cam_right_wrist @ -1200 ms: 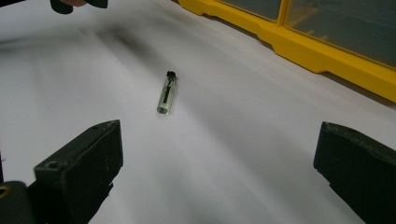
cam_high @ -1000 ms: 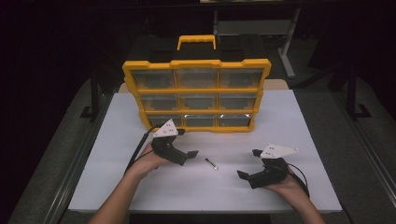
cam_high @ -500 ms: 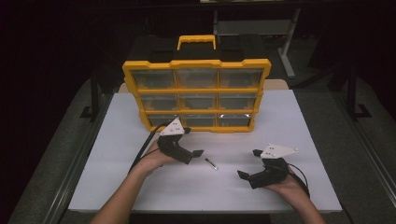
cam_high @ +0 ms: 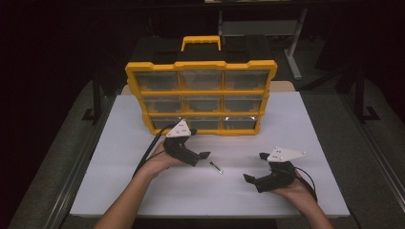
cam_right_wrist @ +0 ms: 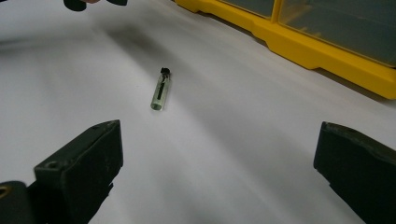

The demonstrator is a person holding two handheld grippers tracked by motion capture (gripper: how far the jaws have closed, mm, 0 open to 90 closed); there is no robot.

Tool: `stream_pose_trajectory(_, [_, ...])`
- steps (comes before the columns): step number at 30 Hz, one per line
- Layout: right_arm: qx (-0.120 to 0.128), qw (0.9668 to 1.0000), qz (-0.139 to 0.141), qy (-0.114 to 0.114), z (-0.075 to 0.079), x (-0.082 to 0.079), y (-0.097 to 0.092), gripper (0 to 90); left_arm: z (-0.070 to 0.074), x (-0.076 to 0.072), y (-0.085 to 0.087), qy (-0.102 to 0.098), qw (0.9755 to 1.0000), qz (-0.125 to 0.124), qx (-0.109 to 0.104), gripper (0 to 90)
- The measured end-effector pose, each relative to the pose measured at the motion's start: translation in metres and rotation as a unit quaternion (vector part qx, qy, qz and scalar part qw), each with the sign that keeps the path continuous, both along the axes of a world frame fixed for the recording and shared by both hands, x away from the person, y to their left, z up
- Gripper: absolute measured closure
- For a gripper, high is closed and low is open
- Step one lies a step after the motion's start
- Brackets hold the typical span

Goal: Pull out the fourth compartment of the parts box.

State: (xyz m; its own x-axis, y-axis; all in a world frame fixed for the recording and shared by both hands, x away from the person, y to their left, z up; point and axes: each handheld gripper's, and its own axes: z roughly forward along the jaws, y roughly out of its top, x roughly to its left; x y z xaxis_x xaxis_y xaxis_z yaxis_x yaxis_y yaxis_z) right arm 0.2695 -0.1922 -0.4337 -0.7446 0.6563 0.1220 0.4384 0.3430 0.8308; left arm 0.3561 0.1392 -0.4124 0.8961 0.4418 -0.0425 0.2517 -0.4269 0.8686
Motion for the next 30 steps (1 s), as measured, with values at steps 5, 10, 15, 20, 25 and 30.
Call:
stream_pose_trajectory(5, [-0.002,1.0,0.0,-0.001,-0.0001,-0.0004,0.0001,0.9,0.0,0.0004,0.0006,-0.008,0.9999,-0.005,0.005,0.5])
stream_pose_trajectory(10, [-0.001,1.0,-0.001,-0.001,-0.0001,-0.0002,-0.0001,0.9,-0.0003,-0.001,0.0003,-0.016,0.9998,-0.008,0.012,0.5])
stream_pose_trajectory(15, [-0.003,1.0,0.0,-0.002,-0.0003,-0.0003,-0.0003,0.9,-0.0016,-0.0009,-0.0004,-0.023,0.9995,-0.011,0.016,0.5])
stream_pose_trajectory(20, [-0.002,1.0,-0.001,-0.002,-0.0001,-0.0002,-0.0011,0.9,-0.0009,-0.0017,0.0004,-0.034,0.9991,-0.017,0.02,0.5])
stream_pose_trajectory(25, [-0.003,1.0,0.0,-0.006,0.0003,-0.0008,-0.0015,0.9,0.0012,-0.0017,0.0025,-0.043,0.9988,-0.017,0.017,0.5])
stream_pose_trajectory(30, [-0.003,1.0,0.001,-0.006,0.0005,-0.0012,-0.0009,0.9,0.003,-0.0018,0.0044,-0.056,0.9981,-0.018,0.015,0.5])
